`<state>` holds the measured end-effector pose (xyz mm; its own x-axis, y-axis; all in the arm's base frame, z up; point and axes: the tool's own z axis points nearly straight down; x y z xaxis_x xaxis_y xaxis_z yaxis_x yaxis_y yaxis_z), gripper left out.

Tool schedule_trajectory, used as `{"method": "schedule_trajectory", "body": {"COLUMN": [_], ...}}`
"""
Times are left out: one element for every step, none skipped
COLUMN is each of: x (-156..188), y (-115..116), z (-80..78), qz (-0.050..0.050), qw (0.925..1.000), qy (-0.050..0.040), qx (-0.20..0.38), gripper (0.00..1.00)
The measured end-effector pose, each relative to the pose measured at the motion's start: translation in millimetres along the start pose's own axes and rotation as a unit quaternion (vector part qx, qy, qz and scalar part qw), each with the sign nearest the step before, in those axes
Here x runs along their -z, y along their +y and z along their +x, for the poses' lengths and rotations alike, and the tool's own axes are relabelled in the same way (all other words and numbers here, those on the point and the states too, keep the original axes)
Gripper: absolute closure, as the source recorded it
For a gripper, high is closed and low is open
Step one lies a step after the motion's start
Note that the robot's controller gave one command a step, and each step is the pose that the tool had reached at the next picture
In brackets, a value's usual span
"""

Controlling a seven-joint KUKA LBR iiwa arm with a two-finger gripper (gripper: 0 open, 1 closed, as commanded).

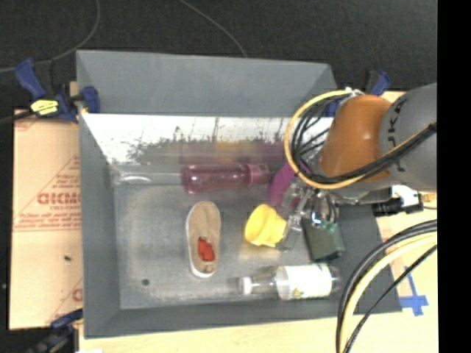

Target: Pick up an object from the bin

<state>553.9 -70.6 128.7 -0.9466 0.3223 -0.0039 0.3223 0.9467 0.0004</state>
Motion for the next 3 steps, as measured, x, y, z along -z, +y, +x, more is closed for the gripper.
{"method": "schedule_trajectory", "body": {"x": [-17,-59,-58], "y": [0,0,1], "z": [4.3,-1.1,-6.1], "qz": [0.001,0.001,0.000], "qw": [0.9999,1.0000,0.9985], "qy": [-0.0020,-0.0004,-0.0048], "qx": [0.013,0.005,-0.055], "gripper": [0.00,0.00,1.00]}}
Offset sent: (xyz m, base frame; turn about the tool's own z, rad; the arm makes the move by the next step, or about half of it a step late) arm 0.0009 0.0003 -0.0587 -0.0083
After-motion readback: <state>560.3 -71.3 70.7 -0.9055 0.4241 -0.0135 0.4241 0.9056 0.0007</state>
